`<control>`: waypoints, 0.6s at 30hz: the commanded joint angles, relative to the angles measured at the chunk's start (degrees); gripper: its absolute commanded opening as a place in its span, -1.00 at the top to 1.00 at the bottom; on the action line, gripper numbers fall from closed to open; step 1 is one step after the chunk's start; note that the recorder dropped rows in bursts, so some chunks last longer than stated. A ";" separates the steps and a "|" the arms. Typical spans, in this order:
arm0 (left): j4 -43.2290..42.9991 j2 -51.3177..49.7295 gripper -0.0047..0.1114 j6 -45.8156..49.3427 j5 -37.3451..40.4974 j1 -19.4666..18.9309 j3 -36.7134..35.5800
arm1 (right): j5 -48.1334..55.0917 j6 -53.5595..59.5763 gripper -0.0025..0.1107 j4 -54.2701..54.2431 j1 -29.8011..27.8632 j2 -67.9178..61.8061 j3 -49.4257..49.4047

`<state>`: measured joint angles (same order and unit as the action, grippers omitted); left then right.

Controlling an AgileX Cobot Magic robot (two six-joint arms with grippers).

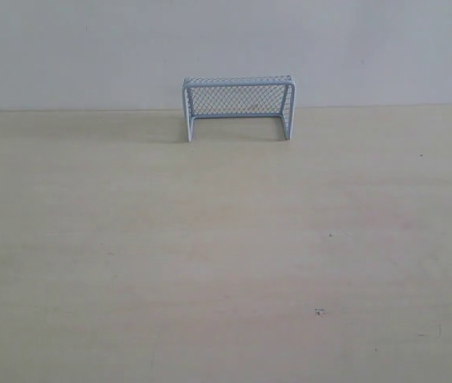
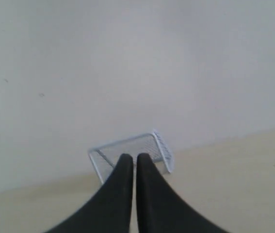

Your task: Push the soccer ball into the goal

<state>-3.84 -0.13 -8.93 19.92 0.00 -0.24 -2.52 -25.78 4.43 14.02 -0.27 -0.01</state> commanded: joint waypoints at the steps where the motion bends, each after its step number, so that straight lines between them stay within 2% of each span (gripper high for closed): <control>1: 0.26 0.13 0.81 -0.53 -0.46 -0.11 0.24 | 17.43 12.80 0.96 -4.43 -0.26 0.27 0.01; 3: 0.26 0.13 0.81 -0.53 -0.46 -0.11 0.24 | 22.18 12.90 0.96 -4.43 -0.26 0.27 0.01; 13: 0.26 0.13 0.81 -0.53 -0.46 -0.11 0.24 | 20.77 12.90 0.96 -0.76 -0.26 0.27 0.01; 16: 0.26 0.13 0.81 -0.53 -0.46 -0.11 0.24 | 21.26 12.90 0.96 0.33 -2.45 0.27 0.01; 18: 0.26 0.13 0.81 -0.53 -0.46 -0.11 0.24 | 22.45 12.90 0.96 0.33 -6.15 0.27 0.01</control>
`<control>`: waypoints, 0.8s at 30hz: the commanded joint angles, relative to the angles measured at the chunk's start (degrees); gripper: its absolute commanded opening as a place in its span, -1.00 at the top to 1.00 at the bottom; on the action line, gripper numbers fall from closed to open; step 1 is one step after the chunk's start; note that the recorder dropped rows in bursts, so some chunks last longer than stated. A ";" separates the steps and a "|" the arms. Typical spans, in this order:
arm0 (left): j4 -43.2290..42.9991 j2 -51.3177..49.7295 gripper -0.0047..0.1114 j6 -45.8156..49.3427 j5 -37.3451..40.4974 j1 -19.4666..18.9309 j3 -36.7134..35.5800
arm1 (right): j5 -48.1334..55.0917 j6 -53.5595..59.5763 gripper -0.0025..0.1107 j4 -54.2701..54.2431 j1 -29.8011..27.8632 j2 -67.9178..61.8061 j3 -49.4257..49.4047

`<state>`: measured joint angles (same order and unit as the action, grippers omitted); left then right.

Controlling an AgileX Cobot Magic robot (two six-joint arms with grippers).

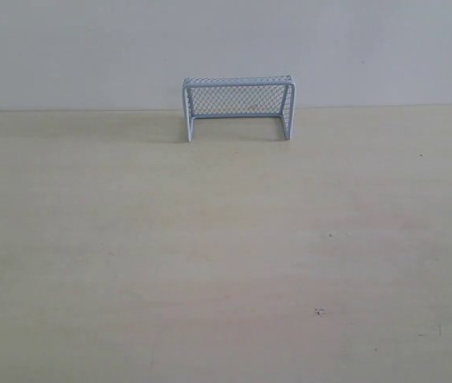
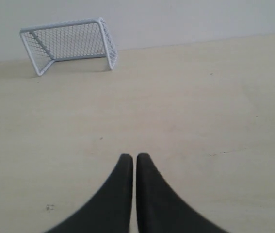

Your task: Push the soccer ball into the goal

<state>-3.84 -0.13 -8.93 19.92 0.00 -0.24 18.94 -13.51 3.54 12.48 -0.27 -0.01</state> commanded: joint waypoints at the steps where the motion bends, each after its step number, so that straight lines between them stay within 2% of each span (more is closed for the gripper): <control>1: 0.26 0.13 0.81 -0.53 -0.46 -0.11 0.24 | 0.99 0.63 0.96 1.22 -5.74 0.27 0.01; 6: 0.26 0.13 0.81 -0.53 -0.46 -0.11 0.24 | 0.99 0.41 0.96 0.94 -9.02 0.27 0.01; 18: 0.26 0.13 0.81 -0.53 -0.46 -0.11 0.24 | 1.45 3.74 0.96 0.94 -9.26 0.27 0.01; 24: 0.26 0.13 0.81 -0.53 -0.46 -0.11 0.24 | 1.45 2.00 0.96 0.67 -9.26 0.27 0.01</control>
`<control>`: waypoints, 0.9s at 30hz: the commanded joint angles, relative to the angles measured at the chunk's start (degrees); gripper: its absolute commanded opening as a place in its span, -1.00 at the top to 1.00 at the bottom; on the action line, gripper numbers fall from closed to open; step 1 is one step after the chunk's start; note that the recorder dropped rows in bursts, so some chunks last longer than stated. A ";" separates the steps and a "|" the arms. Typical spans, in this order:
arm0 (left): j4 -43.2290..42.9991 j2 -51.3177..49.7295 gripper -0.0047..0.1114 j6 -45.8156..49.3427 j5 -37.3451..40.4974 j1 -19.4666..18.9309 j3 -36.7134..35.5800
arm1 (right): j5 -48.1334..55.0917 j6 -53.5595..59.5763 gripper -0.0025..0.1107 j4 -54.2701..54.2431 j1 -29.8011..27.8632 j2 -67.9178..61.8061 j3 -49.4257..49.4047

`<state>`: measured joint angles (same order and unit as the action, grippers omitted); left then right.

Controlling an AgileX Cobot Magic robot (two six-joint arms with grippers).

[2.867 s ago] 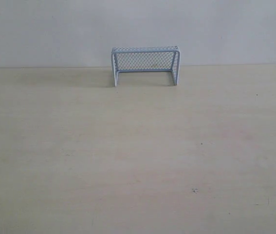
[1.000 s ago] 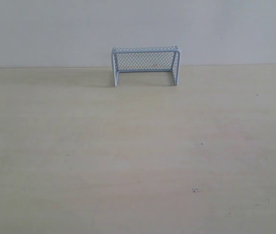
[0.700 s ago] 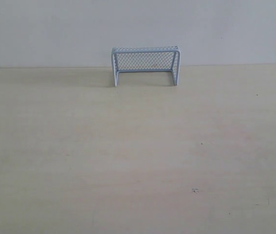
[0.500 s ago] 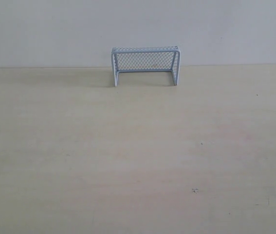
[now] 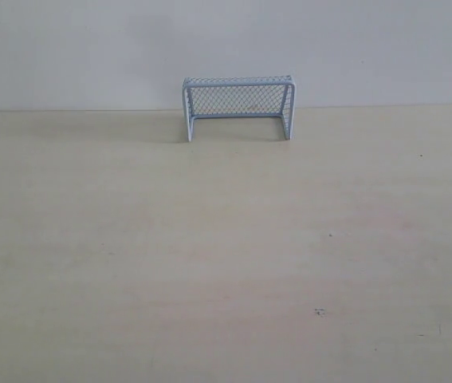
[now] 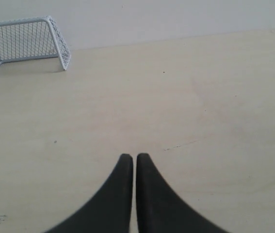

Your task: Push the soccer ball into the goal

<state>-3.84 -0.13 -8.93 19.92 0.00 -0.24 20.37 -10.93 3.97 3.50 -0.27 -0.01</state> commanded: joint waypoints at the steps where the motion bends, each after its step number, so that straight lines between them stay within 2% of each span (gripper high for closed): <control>1: 0.26 0.13 0.81 -0.53 -0.46 -0.11 0.24 | 0.01 -0.57 0.96 0.24 -0.28 0.27 0.01; 14: 0.26 0.13 0.81 -0.53 -0.46 -0.11 0.24 | -0.54 -5.88 0.96 -1.10 -0.28 0.27 0.01; 22: 0.26 0.13 0.81 -0.53 -0.46 -0.11 0.24 | -0.66 4.02 0.96 -1.10 -0.28 0.27 0.01; 27: 0.26 0.13 0.81 -0.53 -0.46 -0.11 0.24 | -0.47 5.44 0.96 -1.10 -0.28 0.27 0.01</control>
